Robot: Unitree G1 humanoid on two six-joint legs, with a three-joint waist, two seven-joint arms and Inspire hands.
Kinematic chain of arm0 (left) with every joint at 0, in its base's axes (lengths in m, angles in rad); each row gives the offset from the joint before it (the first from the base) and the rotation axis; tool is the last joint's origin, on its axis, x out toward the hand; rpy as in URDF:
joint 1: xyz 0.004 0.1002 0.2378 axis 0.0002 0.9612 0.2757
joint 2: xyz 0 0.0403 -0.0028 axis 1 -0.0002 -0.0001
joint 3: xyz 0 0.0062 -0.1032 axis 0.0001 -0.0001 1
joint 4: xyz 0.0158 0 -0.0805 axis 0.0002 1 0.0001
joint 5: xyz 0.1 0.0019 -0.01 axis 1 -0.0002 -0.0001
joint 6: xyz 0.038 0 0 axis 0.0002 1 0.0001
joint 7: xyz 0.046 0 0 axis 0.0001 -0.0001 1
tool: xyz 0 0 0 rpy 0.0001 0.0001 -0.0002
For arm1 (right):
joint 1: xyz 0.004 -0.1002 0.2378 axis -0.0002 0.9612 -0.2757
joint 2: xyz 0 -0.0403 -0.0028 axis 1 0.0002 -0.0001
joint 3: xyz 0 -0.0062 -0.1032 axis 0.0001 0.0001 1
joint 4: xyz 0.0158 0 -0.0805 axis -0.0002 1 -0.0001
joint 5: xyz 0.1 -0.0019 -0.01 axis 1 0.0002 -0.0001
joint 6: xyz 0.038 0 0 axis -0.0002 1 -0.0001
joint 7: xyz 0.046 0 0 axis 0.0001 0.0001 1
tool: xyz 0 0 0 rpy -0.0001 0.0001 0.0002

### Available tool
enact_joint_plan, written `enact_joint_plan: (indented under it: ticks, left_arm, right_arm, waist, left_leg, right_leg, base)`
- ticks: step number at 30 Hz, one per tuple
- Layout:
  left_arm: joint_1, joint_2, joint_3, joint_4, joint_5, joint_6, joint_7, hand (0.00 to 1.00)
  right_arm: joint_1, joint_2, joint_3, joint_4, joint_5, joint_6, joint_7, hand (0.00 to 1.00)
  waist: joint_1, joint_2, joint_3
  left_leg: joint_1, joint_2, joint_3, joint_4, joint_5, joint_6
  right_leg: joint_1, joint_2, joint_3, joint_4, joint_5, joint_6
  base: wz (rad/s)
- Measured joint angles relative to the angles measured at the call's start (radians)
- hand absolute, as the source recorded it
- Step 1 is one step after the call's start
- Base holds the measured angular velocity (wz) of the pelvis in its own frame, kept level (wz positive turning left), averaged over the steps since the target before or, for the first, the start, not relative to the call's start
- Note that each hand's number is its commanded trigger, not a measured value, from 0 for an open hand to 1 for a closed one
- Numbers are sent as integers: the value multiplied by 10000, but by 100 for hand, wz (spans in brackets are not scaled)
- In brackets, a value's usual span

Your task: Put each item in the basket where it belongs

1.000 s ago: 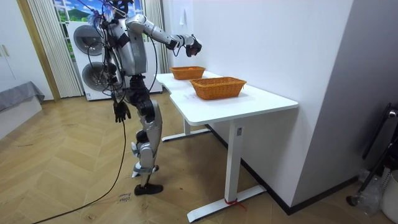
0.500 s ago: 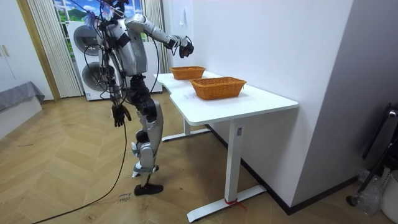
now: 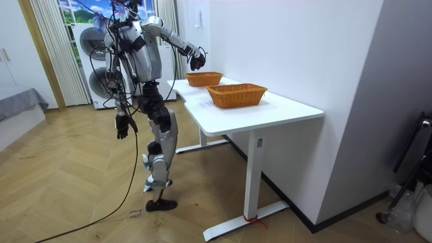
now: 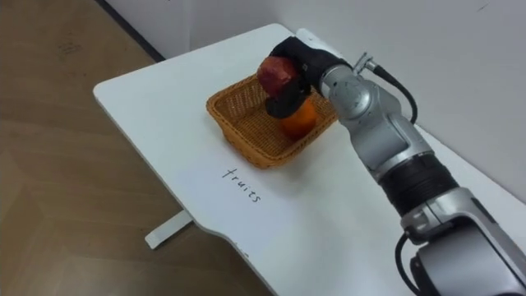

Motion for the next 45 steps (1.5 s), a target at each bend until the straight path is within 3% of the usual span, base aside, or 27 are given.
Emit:
enact_joint_plan:
  ticks: [5, 16, 30, 37, 42, 45]
  left_arm:
    - [23, 7, -4, -26, -7, -3, 126, 0]
    - [31, 15, -10, -162, -17, -204, 167, 0]
    - [36, 59, 4, -175, -8, -142, 132, 0]
    - [18, 56, -22, -129, -203, -220, 113, 0]
    - [-110, -26, -2, 44, -190, -237, 110, 0]
    - [-85, -105, -4, 37, -192, -242, 122, 0]
  right_arm:
    - [-1, 7, 12, 6, 2, -13, 3, 0]
    - [0, 6, 27, 40, 9, -23, 2, 0]
    - [0, 4, 14, 392, -72, -13, 3, 0]
    - [0, 1, -147, 233, -29, -269, -39, 0]
    - [52, -210, -686, -644, 84, -372, -258, 0]
    - [257, -270, -1488, -1095, 307, -559, -573, 0]
  waist:
    - [119, 2, 4]
    - [44, -79, -11]
    - [-86, -74, 3]
    - [-560, 23, 38]
    - [-858, 117, -6]
    - [-1231, 216, -92]
  left_leg:
    - [-49, -6, -61, 8, 3, -5]
    - [-28, -4, -51, 1, 5, -5]
    - [27, 8, 47, 10, 4, -7]
    - [17, 11, 121, 8, 3, -5]
    - [-91, 25, 309, 9, 5, 1]
    - [-61, 13, 355, 3, 5, 43]
  right_leg:
    - [7, 4, -30, -6, 0, 0]
    - [13, 5, -6, -10, 0, 1]
    - [32, 10, 59, -12, 1, -1]
    - [-6, 19, 322, -15, 1, -1]
    - [-190, 9, 542, -16, 1, -1]
    - [-164, -23, 555, 11, 2, -2]
  base:
    - [6]
    - [0]
    - [-1]
    - [-3]
    - [-10]
    - [2]
